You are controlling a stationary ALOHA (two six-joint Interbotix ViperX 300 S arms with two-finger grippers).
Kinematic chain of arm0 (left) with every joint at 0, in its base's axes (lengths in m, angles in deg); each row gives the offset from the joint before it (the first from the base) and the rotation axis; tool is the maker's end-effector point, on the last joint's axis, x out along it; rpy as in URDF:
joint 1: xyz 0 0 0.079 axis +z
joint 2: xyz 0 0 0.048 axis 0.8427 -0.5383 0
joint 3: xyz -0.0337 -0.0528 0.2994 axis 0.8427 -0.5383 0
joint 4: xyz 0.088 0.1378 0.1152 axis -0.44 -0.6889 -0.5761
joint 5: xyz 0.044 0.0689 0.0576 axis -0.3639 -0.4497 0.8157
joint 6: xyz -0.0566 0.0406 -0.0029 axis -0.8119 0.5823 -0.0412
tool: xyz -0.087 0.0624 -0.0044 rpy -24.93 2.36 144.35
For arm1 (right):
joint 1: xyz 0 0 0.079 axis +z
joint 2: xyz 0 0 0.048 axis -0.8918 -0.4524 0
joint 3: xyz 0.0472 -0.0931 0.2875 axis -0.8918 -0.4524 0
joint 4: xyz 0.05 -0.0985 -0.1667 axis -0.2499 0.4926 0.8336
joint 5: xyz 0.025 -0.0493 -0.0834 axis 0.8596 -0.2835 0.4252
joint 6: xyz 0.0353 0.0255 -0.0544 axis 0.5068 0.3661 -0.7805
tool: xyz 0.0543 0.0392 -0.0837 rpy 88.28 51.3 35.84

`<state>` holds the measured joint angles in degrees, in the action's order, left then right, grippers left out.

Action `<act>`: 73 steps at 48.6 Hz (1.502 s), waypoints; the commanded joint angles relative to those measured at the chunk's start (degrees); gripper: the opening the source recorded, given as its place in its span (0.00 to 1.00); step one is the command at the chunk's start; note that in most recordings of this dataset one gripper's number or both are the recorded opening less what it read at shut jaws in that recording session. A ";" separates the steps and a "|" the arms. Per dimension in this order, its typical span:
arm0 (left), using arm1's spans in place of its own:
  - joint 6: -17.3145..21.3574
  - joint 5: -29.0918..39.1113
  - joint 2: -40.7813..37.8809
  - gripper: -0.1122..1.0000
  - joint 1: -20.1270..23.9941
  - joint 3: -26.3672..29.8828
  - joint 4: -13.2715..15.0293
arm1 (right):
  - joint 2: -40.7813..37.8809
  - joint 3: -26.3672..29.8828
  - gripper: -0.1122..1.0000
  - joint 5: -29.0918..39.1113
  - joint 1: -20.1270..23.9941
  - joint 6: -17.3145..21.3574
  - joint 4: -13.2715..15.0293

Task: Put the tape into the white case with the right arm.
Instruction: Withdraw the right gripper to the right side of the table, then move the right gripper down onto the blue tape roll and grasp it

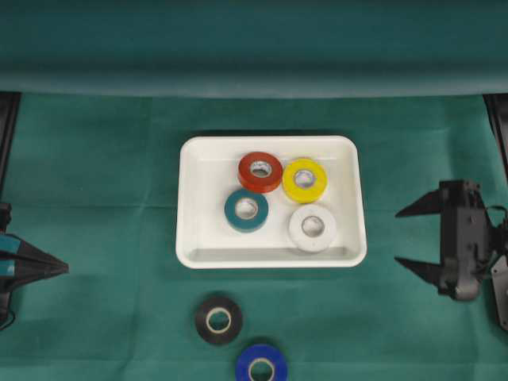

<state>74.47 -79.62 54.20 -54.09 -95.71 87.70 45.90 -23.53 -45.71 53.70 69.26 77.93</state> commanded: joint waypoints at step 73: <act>-0.09 -0.53 -0.44 0.10 0.18 0.70 0.09 | -38.67 33.40 0.66 0.70 26.02 4.22 0.09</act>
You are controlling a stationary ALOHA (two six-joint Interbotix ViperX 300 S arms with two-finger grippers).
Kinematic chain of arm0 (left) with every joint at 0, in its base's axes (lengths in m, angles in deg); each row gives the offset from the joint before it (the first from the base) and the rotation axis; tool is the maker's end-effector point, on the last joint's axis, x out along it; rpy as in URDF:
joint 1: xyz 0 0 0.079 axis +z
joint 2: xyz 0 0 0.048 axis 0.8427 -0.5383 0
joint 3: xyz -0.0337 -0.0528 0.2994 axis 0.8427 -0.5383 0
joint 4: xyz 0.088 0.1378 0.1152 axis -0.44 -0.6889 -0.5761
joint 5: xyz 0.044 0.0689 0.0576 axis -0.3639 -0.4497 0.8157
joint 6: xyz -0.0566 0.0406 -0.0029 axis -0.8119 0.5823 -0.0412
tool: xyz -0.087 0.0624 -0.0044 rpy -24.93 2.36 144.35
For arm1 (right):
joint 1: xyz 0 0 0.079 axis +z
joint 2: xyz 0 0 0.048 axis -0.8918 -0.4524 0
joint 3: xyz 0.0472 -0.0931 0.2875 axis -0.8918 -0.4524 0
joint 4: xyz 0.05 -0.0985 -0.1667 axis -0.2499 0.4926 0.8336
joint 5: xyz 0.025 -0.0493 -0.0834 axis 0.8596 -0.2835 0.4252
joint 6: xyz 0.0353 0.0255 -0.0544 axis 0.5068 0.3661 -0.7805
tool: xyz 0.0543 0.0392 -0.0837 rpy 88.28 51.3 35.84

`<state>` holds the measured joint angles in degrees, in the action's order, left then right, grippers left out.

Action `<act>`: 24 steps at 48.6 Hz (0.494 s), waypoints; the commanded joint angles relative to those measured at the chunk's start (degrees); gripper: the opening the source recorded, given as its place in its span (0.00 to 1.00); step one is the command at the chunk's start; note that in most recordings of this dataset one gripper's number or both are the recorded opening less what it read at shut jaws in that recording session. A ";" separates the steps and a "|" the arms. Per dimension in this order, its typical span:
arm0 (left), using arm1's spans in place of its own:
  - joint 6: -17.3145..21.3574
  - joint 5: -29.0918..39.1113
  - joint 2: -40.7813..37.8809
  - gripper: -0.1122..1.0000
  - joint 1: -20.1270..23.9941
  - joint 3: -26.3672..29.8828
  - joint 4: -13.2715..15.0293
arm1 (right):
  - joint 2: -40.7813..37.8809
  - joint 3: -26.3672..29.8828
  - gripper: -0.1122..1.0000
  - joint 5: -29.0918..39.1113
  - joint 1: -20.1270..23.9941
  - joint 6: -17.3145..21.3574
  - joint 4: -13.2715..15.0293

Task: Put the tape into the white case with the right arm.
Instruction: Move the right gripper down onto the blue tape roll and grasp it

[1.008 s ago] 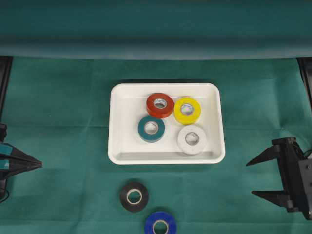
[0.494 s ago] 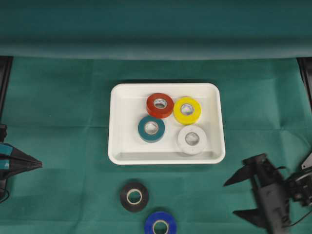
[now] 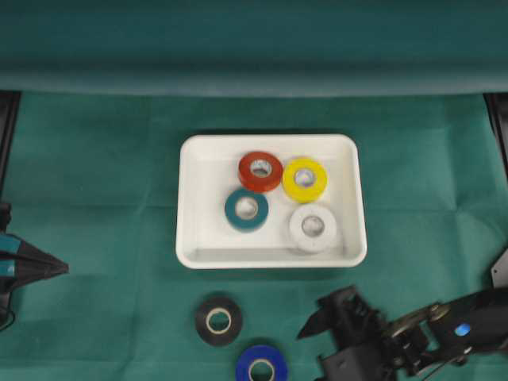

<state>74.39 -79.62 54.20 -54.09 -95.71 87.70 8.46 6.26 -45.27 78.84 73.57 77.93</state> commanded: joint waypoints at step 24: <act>0.00 -0.53 -0.44 0.10 0.09 0.62 0.09 | -7.82 11.69 0.66 3.25 1.85 -0.09 0.18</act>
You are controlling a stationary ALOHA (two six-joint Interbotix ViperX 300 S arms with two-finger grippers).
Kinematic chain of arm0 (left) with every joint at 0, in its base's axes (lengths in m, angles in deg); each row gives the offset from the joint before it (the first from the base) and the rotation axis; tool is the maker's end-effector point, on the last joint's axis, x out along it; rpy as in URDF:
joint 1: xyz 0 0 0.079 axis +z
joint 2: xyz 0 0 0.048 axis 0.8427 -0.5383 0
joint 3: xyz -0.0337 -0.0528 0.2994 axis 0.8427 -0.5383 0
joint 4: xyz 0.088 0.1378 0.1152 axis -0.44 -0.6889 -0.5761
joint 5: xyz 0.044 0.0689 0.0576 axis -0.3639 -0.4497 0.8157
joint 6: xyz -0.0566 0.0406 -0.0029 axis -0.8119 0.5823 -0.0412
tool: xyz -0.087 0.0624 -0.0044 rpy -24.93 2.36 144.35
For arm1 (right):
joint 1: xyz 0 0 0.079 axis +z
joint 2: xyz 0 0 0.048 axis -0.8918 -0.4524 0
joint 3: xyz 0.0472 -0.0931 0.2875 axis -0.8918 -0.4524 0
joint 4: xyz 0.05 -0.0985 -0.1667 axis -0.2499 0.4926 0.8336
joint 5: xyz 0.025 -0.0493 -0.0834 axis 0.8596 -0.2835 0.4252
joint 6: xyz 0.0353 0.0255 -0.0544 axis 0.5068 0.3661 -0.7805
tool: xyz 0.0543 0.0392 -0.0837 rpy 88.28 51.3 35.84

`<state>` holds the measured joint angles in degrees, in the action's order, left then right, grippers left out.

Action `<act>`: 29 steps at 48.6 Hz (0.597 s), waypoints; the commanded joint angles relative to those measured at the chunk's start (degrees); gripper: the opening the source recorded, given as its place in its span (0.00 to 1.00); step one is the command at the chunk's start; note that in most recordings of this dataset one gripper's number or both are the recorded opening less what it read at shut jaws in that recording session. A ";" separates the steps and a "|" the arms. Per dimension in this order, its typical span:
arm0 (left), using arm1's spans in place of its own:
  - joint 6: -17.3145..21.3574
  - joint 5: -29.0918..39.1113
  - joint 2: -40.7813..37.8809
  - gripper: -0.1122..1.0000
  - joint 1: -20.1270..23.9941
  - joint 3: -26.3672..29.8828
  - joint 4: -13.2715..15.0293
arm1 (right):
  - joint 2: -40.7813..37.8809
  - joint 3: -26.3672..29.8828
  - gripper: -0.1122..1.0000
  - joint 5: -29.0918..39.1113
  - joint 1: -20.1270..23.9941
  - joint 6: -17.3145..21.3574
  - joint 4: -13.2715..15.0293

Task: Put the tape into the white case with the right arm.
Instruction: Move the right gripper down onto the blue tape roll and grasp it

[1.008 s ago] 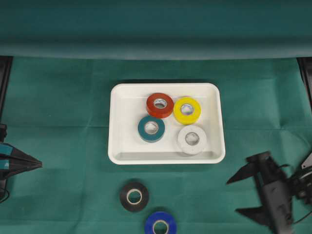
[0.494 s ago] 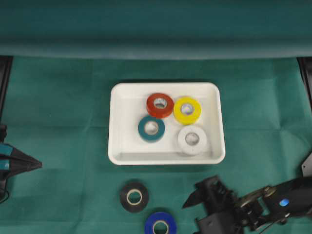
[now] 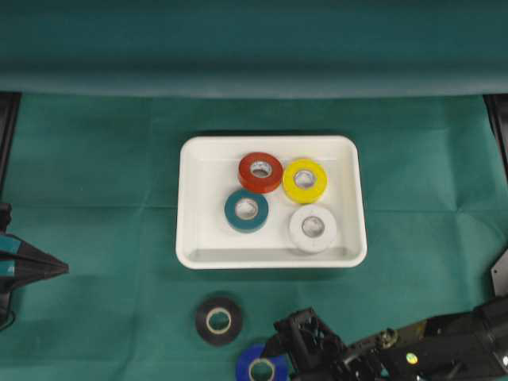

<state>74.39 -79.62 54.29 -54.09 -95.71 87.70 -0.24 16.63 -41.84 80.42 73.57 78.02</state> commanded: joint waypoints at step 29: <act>0.00 -0.53 -0.44 0.10 0.09 0.62 0.09 | -5.01 3.69 0.66 -1.23 1.58 -0.18 0.44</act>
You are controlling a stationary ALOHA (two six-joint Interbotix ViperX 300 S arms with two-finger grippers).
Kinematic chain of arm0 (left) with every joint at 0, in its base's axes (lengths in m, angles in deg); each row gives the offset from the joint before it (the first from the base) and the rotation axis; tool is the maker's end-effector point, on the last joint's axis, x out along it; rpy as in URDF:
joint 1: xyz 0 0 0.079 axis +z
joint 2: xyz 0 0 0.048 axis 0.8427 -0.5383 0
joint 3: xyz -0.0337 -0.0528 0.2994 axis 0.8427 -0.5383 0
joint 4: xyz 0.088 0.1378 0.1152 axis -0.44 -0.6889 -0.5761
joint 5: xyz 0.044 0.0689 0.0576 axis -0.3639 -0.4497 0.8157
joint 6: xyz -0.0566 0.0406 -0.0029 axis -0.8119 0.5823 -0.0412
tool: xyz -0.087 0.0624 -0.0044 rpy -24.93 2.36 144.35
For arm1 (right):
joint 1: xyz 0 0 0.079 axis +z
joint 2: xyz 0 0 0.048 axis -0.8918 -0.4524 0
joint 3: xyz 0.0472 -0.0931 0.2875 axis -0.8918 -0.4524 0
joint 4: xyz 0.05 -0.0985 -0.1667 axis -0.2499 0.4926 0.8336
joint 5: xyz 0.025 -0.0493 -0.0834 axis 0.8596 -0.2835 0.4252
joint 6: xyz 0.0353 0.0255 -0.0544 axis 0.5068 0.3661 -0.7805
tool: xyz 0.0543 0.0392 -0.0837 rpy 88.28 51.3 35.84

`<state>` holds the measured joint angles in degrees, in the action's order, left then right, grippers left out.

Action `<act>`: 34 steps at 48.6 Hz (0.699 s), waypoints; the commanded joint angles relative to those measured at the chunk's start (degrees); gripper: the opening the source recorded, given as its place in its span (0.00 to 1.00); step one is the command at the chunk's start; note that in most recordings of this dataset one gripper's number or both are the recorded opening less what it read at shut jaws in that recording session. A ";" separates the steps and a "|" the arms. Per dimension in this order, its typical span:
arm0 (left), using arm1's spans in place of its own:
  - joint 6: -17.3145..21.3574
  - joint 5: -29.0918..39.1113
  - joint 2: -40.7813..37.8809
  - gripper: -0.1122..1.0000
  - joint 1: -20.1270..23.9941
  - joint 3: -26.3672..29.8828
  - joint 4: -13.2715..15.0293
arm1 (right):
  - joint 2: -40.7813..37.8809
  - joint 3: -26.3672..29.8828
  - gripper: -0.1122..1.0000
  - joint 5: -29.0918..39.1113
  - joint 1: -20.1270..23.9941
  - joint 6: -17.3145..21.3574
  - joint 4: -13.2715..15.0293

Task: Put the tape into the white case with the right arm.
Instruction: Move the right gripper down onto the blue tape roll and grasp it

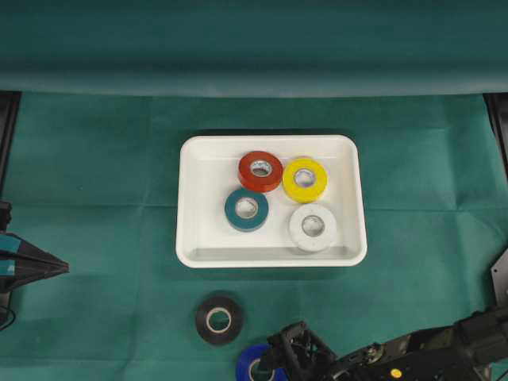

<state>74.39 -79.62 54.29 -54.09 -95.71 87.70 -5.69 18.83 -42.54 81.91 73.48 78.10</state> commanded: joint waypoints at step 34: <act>0.00 -0.53 -0.53 0.10 0.09 0.62 0.09 | -0.97 1.85 0.23 -0.09 -0.09 0.26 0.79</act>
<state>74.47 -79.62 54.29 -54.09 -95.71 87.61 -7.36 19.71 -42.63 82.18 73.57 78.81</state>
